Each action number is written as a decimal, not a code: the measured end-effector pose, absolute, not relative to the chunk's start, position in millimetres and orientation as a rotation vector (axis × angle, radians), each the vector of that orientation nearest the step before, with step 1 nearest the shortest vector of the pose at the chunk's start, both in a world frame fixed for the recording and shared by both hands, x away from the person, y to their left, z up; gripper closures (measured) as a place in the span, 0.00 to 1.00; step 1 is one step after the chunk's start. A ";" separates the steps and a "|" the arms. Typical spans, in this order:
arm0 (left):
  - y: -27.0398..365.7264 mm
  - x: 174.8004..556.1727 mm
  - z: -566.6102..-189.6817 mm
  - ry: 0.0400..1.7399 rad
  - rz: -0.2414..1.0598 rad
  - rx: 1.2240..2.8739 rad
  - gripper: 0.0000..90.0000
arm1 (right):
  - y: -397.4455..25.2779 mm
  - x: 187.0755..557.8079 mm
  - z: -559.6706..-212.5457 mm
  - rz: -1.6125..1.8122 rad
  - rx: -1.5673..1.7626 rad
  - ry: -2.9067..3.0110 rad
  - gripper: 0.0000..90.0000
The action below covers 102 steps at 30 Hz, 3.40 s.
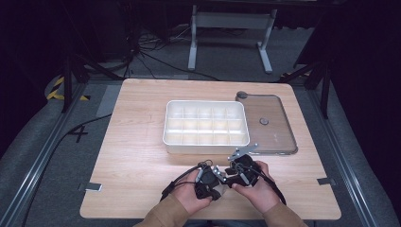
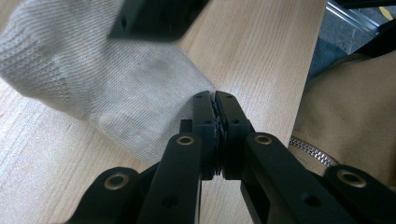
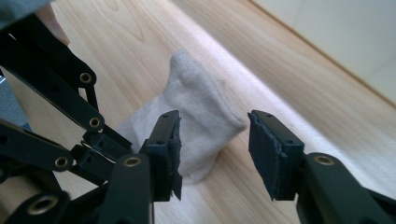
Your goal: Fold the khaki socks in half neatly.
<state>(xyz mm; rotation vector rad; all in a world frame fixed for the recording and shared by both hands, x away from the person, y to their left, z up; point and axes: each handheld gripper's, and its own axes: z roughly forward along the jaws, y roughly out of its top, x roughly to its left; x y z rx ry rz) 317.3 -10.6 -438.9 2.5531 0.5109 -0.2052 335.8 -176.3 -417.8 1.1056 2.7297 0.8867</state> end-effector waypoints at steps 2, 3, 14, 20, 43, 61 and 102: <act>-11.0 317.0 -439.0 0.510 -0.207 2.557 0.97 | -173.0 335.7 -421.1 0.879 1.110 2.737 0.57; -11.2 316.6 -438.8 0.513 -0.208 2.561 0.97 | -171.9 336.1 -422.9 0.884 1.103 2.738 0.56; -13.4 314.4 -439.8 0.500 -0.192 2.569 0.97 | -170.0 339.0 -432.4 0.869 1.140 2.770 0.53; -13.8 313.1 -439.8 0.499 -0.203 2.576 0.97 | -172.2 342.8 -438.6 0.903 1.175 2.809 0.54; -11.5 311.4 -437.3 0.484 -0.195 2.589 0.96 | -174.7 349.8 -444.6 1.036 1.215 2.914 0.83; 15.0 317.1 -408.3 0.541 -0.177 2.481 0.92 | -175.8 341.6 -420.0 1.016 1.125 2.873 0.86; 77.3 334.0 -369.9 0.711 -0.119 2.423 0.87 | -224.0 343.5 -367.3 1.159 1.149 2.673 0.86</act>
